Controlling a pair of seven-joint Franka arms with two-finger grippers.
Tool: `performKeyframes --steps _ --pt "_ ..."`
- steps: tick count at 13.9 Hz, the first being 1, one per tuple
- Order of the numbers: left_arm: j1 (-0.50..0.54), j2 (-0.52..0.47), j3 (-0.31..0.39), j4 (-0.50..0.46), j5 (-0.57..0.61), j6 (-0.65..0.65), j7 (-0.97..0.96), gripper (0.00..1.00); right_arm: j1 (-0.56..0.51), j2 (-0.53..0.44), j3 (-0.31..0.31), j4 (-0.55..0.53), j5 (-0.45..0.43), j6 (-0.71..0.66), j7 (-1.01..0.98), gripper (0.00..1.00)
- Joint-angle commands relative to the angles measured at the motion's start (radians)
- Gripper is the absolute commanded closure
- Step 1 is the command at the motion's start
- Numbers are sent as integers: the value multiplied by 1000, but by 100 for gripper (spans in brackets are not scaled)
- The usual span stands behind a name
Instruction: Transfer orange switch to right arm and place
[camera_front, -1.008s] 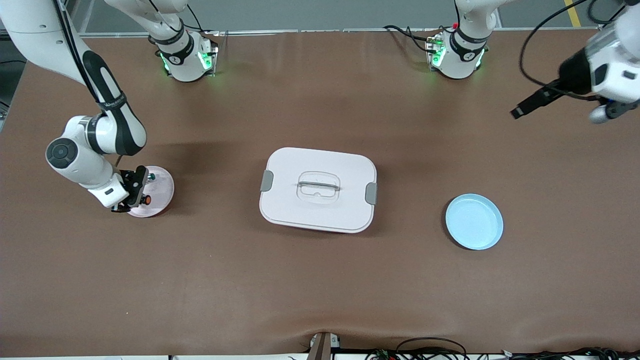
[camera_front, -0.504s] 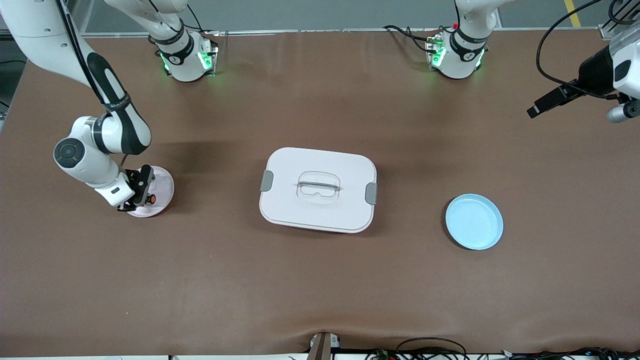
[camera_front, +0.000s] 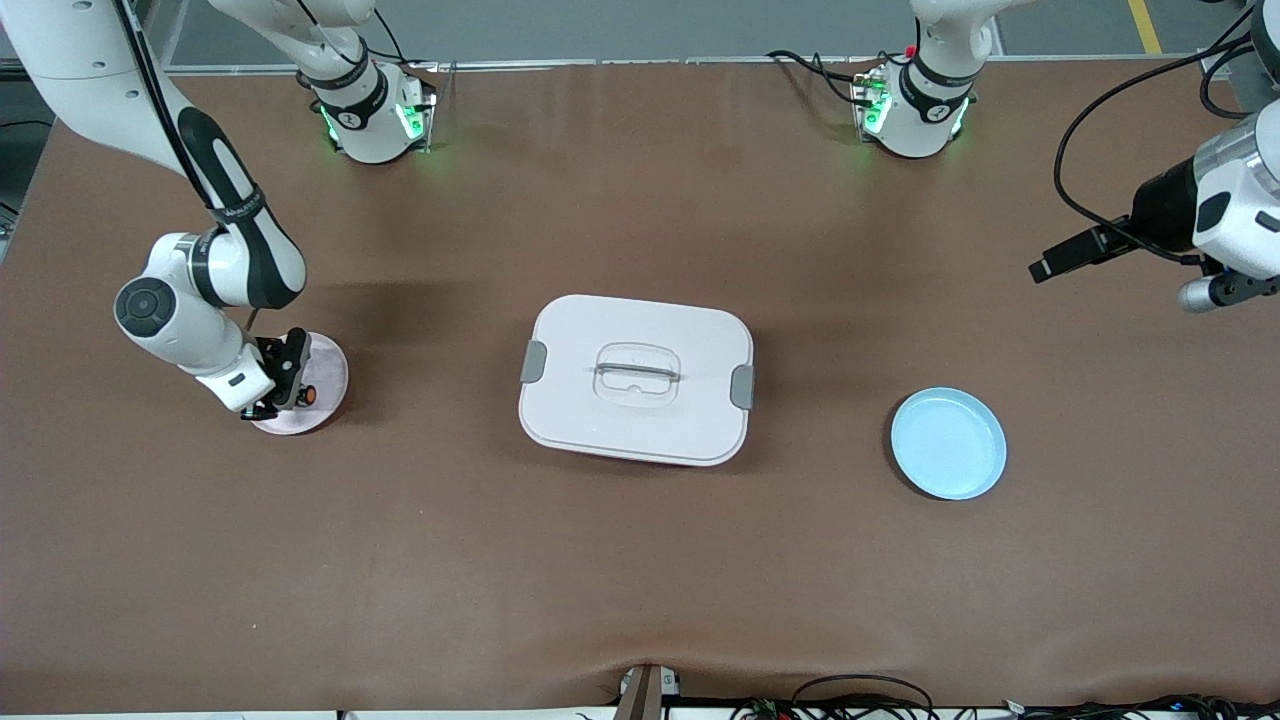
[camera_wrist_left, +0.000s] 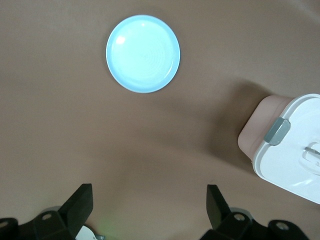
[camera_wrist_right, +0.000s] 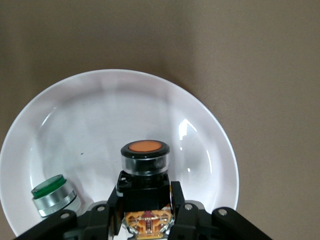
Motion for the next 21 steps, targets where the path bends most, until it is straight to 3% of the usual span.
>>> performKeyframes --steps 1,5,8,9,10,12,16,21 --pt "-10 37 -34 94 77 -17 27 0 -2 -4 4 -14 -22 -1 54 100" --pt "-1 63 -42 154 113 -17 270 0 8 -4 3 -14 -22 -1 58 100" --pt "-16 63 -48 173 148 -17 275 0 8 -4 4 -11 -22 1 58 100" --pt "-19 63 -51 190 149 -17 270 0 6 -4 3 -10 -22 1 58 72" --pt "-19 64 -53 194 148 -17 268 0 7 -5 3 -5 -23 -1 60 1" --pt "-19 64 -54 194 146 -17 268 0 6 -12 3 12 -23 -25 57 0" --pt "-10 72 -53 196 148 -17 270 0 8 -25 6 102 -22 -232 60 0" --pt "-27 72 -45 196 151 -17 268 0 4 -53 6 132 -18 -327 181 0"
